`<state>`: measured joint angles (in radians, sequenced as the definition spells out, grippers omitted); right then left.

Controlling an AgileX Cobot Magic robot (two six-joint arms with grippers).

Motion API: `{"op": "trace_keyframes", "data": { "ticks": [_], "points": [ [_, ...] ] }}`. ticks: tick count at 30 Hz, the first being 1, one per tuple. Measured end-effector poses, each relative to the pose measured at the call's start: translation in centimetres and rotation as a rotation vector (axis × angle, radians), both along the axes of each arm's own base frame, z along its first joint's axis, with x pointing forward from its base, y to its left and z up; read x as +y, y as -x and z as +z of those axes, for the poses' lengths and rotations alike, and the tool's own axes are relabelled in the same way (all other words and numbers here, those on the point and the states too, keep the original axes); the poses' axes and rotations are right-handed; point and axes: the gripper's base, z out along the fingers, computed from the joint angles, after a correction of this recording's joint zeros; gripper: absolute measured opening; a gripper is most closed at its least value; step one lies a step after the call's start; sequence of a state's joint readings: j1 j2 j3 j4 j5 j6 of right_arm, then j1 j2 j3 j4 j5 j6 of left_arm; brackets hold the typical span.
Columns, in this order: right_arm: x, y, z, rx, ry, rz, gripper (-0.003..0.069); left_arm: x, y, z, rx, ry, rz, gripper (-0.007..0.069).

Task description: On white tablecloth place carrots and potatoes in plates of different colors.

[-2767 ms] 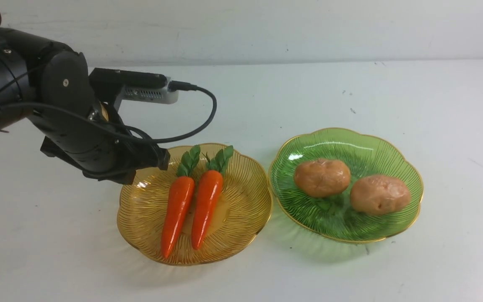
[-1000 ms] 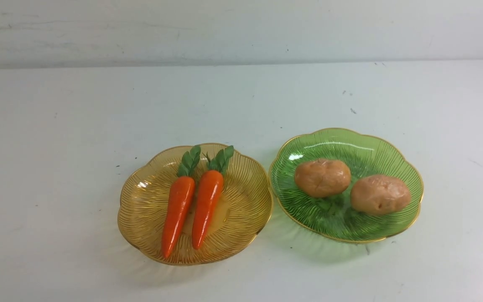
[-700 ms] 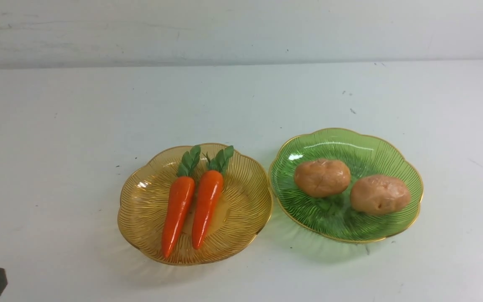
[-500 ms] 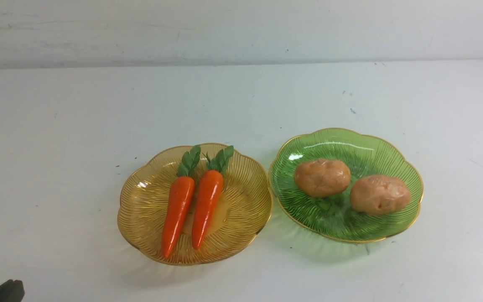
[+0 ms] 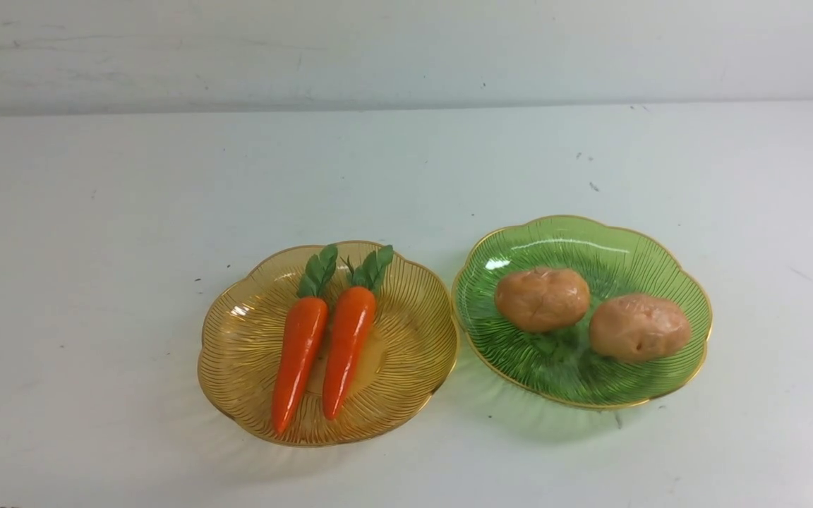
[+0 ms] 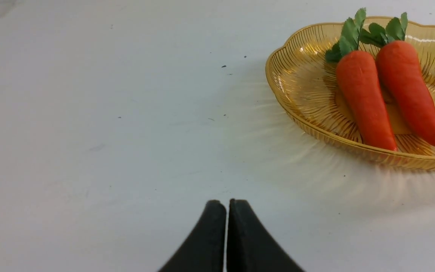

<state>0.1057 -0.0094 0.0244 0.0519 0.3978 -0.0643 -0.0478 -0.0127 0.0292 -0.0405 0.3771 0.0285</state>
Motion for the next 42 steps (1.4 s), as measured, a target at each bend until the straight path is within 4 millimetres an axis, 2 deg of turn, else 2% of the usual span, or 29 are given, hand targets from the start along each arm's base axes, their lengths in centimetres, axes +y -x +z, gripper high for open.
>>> {"op": "trace_keyframes", "data": {
  "ticks": [42],
  "points": [
    [0.0,0.0,0.0,0.002,-0.02,-0.005,-0.0015,0.0,0.0,-0.01,0.001,0.0,0.0,-0.0003]
  ]
}}
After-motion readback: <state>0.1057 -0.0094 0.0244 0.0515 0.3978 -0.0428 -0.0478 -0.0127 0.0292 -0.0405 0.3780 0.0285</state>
